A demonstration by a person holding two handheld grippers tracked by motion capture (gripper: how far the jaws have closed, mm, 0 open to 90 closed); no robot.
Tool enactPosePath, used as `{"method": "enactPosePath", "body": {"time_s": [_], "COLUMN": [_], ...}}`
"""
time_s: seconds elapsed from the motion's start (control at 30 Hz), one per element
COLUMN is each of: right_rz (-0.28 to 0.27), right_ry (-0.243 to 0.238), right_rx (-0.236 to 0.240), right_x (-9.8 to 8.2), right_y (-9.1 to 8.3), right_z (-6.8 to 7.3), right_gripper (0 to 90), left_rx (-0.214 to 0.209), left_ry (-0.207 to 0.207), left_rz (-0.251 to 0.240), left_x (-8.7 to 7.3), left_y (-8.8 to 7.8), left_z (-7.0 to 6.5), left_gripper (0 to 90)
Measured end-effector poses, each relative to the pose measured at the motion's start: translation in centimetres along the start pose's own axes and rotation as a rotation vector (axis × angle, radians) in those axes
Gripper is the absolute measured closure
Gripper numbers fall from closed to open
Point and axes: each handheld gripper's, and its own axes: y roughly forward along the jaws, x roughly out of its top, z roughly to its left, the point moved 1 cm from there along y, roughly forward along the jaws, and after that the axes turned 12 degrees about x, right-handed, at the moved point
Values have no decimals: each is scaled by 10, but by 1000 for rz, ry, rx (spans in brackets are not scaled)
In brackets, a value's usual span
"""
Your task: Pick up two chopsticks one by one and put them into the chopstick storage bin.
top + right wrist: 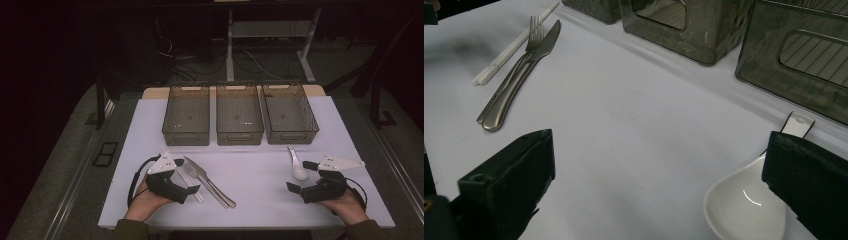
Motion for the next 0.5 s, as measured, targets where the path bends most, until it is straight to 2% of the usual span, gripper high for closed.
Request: {"method": "enactPosePath", "body": {"time_s": [0.5], "right_rz": [-5], "right_ry": [8], "right_rx": [-1], "right_x": [0], "right_y": [-1], "right_z": [0], "right_gripper": [8], "left_rx": [2], "left_ry": [3], "left_rz": [3], "left_x": [1], "left_y": [-2], "left_z": [0], "left_gripper": [12]}}
